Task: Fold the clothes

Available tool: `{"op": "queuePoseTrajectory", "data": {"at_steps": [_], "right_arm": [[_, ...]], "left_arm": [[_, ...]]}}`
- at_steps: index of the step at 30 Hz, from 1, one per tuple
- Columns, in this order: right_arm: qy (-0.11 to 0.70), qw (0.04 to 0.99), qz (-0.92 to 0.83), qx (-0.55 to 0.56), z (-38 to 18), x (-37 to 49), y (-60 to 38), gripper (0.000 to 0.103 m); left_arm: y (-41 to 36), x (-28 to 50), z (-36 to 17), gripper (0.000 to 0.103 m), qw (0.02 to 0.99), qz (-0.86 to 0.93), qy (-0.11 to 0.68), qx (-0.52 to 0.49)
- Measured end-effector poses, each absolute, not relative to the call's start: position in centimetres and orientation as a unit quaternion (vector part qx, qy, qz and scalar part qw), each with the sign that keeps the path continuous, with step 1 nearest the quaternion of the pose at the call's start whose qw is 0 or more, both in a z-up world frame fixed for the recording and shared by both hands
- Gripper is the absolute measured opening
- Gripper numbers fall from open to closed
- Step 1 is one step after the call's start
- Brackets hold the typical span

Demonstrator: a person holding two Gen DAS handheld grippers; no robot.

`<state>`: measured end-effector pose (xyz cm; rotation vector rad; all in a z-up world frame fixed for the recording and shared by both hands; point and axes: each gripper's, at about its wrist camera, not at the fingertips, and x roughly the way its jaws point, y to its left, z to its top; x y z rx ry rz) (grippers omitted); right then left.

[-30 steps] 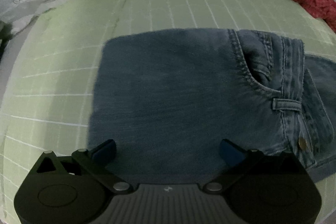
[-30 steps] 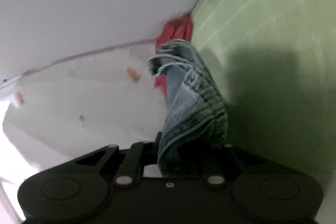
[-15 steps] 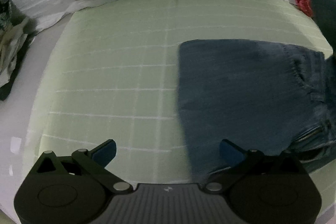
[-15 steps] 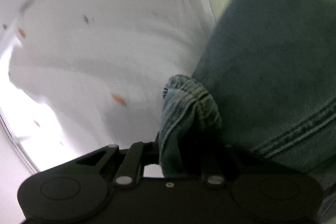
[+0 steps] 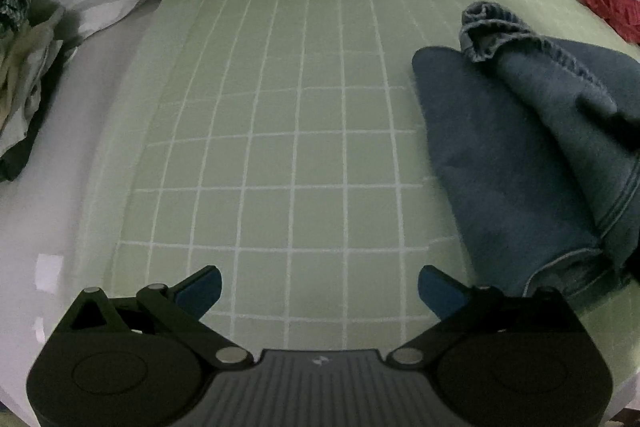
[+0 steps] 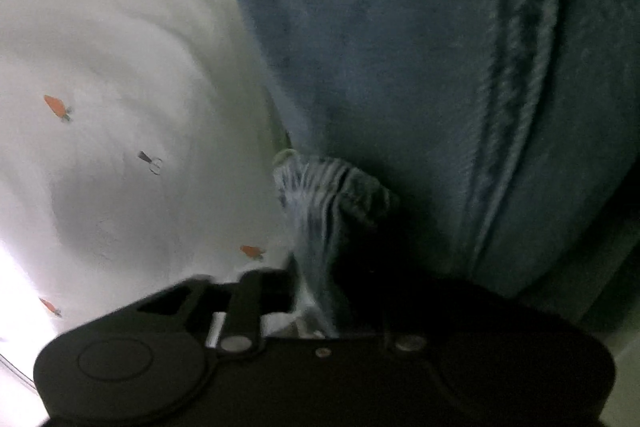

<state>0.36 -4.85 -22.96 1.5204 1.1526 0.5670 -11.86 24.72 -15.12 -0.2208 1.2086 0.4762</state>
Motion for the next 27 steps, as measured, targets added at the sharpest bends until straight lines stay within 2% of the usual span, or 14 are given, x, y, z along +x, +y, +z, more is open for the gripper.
{"op": "queuePoseTrajectory", "data": {"at_steps": [3, 6, 11, 18, 23, 25, 27], "right_arm": [[0.475, 0.539, 0.258, 0.646, -21.6, 0.3, -5.0, 0.075], [0.483, 0.539, 0.275, 0.633, -20.8, 1.3, -4.9, 0.081], [0.505, 0.514, 0.325, 0.612, -20.3, 2.1, -4.0, 0.088], [0.526, 0.473, 0.395, 0.585, -18.9, 2.8, -3.0, 0.090], [0.534, 0.522, 0.386, 0.542, -17.8, 3.8, -4.6, 0.091], [0.529, 0.547, 0.378, 0.528, -17.2, 4.1, -6.2, 0.099], [0.522, 0.601, 0.364, 0.484, -16.6, 3.7, -8.6, 0.101]], "left_arm": [[24.9, -12.2, -15.0, 0.103, 0.790, 0.223, 0.561, -0.105], [24.6, -12.3, -14.8, 0.103, 0.792, 0.226, 0.557, -0.108], [23.8, -12.4, -14.4, 0.103, 0.795, 0.234, 0.546, -0.119], [21.7, -12.3, -14.2, 0.103, 0.794, 0.240, 0.544, -0.125], [20.4, -12.3, -13.7, 0.103, 0.800, 0.245, 0.532, -0.133], [20.1, -12.3, -13.4, 0.103, 0.804, 0.243, 0.523, -0.142], [19.6, -12.0, -13.1, 0.103, 0.810, 0.240, 0.515, -0.148]]}}
